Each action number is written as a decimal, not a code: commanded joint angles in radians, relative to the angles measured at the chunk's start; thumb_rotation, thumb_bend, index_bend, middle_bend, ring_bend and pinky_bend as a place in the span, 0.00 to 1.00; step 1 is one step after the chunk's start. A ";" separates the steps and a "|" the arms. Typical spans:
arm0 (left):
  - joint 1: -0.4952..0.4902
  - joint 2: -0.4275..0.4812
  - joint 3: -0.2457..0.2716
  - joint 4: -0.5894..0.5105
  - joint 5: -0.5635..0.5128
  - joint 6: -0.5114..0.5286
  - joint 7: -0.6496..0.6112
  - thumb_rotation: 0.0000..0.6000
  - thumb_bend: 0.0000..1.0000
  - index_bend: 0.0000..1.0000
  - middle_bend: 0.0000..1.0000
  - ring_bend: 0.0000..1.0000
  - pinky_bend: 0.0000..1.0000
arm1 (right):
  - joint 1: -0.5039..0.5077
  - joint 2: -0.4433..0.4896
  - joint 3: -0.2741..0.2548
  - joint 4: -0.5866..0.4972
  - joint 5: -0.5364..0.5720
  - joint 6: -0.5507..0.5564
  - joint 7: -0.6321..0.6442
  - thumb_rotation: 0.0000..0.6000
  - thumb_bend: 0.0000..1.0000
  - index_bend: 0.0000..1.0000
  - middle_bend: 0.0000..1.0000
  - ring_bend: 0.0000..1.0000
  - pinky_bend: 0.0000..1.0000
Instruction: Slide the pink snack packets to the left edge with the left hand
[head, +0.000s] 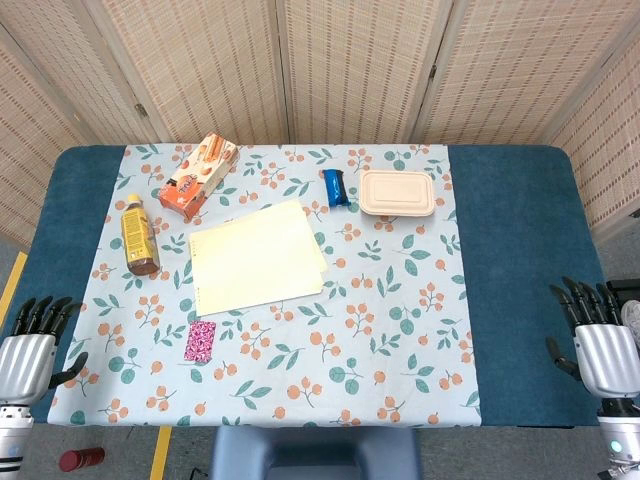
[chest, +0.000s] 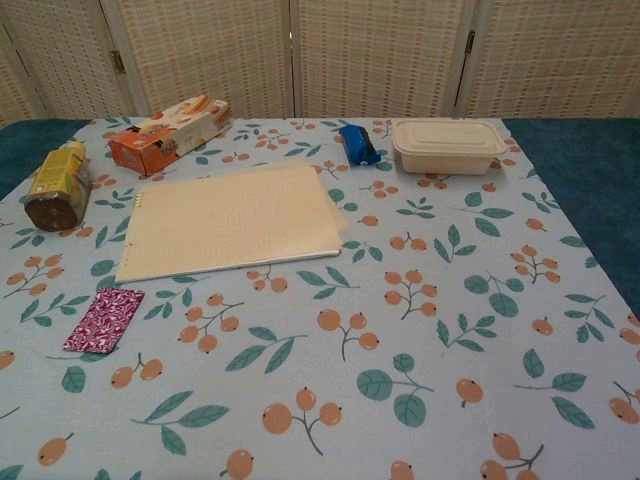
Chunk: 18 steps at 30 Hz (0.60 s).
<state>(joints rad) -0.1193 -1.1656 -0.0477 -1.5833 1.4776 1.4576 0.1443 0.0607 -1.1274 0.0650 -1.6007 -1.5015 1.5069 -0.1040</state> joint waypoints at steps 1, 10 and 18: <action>-0.002 -0.005 0.000 0.006 -0.003 -0.005 -0.001 1.00 0.34 0.19 0.17 0.10 0.02 | 0.000 0.001 0.001 -0.002 0.000 0.000 -0.001 1.00 0.39 0.11 0.09 0.08 0.00; -0.002 -0.010 0.001 0.013 0.000 -0.002 -0.007 1.00 0.34 0.19 0.17 0.10 0.02 | -0.003 0.006 -0.001 -0.006 -0.004 0.005 0.002 1.00 0.39 0.11 0.09 0.08 0.00; -0.004 -0.009 0.002 0.015 0.006 0.000 -0.014 1.00 0.34 0.19 0.17 0.11 0.02 | -0.008 0.007 -0.001 -0.002 -0.007 0.013 0.011 1.00 0.39 0.11 0.09 0.08 0.00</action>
<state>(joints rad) -0.1231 -1.1748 -0.0457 -1.5683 1.4837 1.4576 0.1306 0.0533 -1.1207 0.0642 -1.6032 -1.5086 1.5197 -0.0937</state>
